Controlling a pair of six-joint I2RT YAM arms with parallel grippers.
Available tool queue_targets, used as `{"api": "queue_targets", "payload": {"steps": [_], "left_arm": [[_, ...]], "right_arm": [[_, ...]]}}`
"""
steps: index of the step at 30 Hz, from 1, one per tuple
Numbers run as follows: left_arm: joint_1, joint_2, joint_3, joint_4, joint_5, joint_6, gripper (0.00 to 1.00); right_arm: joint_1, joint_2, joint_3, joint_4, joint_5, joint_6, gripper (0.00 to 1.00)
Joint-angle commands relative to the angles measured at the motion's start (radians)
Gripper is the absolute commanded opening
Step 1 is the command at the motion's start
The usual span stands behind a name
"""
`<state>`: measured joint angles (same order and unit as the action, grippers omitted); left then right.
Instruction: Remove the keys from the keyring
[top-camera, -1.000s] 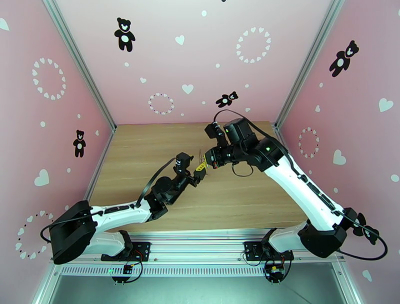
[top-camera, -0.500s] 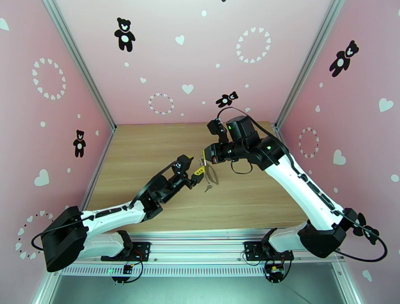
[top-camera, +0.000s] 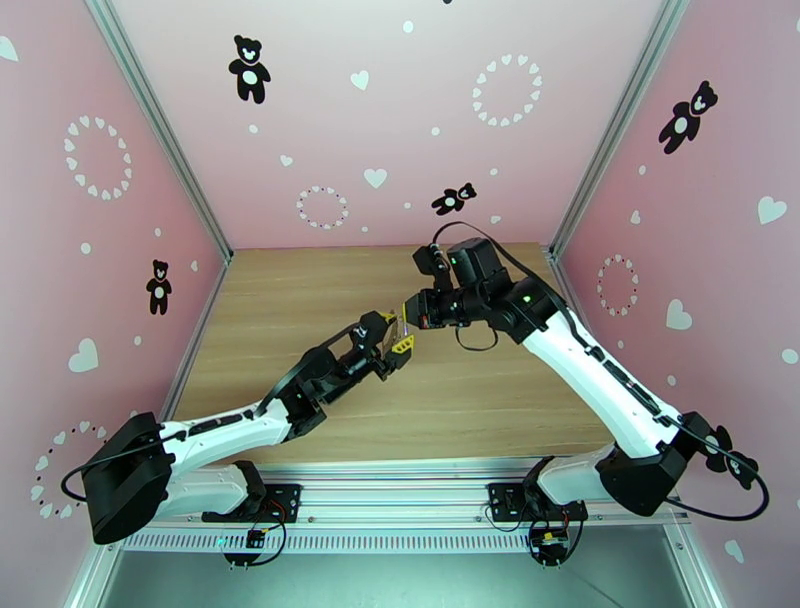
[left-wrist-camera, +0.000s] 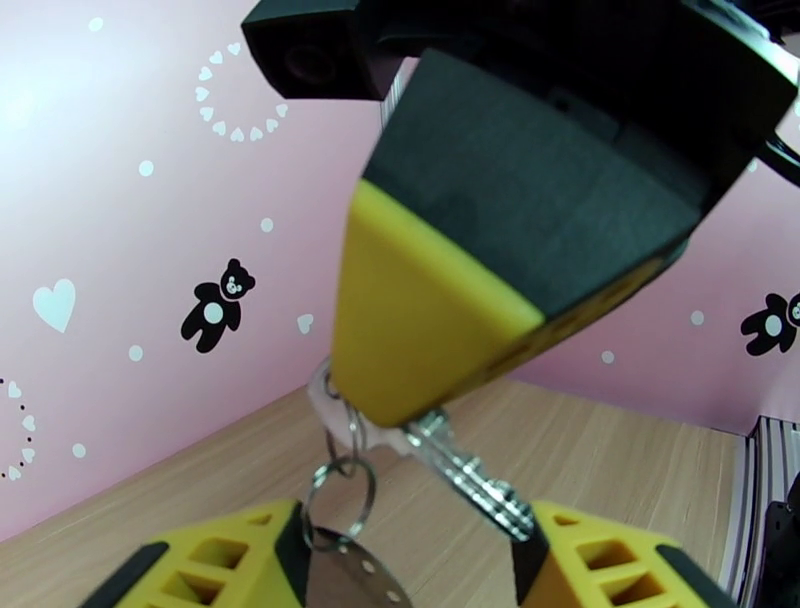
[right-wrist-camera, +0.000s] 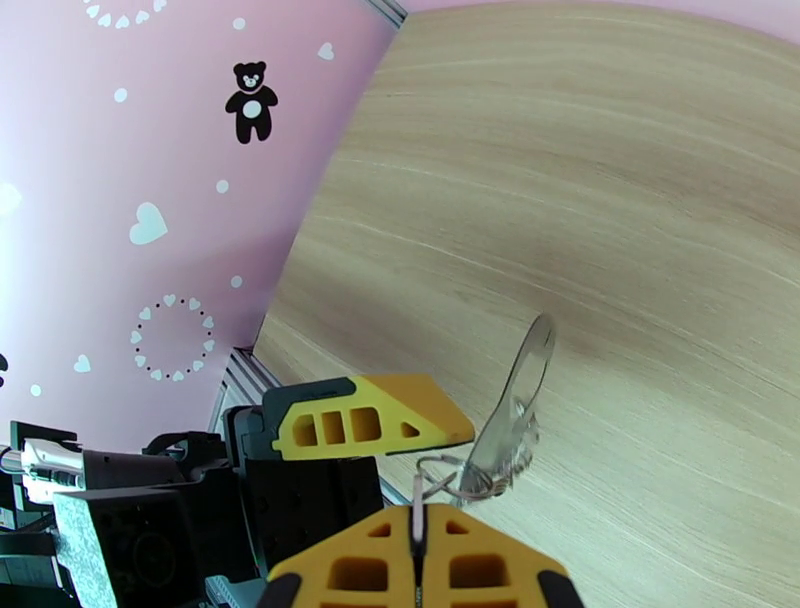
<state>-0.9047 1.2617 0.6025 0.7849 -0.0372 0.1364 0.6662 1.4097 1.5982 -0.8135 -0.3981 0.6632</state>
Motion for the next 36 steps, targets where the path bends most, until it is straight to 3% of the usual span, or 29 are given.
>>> {"api": "queue_targets", "payload": {"steps": [1, 7, 17, 20, 26, 31, 36], "left_arm": [[0.003, 0.023, 0.035, 0.013, -0.021, -0.014, 0.55], [0.004, 0.021, 0.042, -0.011, -0.079, -0.017, 0.53], [0.015, -0.050, 0.020, -0.080, -0.067, -0.027, 0.52], [0.013, -0.068, 0.015, -0.073, -0.044, -0.052, 0.57], [-0.016, -0.011, 0.025, 0.003, -0.104, -0.014, 0.68], [-0.021, 0.031, 0.026, 0.132, -0.199, 0.000, 0.62], [-0.013, 0.050, 0.047, 0.121, -0.137, 0.016, 0.53]], "right_arm": [[-0.003, -0.035, -0.007, 0.046, -0.022, 0.020, 0.00], [-0.004, -0.054, -0.014, 0.047, -0.008, 0.027, 0.00], [-0.004, -0.061, -0.019, 0.063, 0.024, 0.053, 0.00], [-0.004, -0.064, -0.036, 0.100, 0.018, 0.085, 0.00], [0.006, -0.084, -0.069, 0.143, 0.013, 0.141, 0.00], [0.007, -0.110, -0.091, 0.149, 0.019, 0.156, 0.00], [0.007, -0.125, -0.105, 0.148, 0.017, 0.153, 0.00]]}}
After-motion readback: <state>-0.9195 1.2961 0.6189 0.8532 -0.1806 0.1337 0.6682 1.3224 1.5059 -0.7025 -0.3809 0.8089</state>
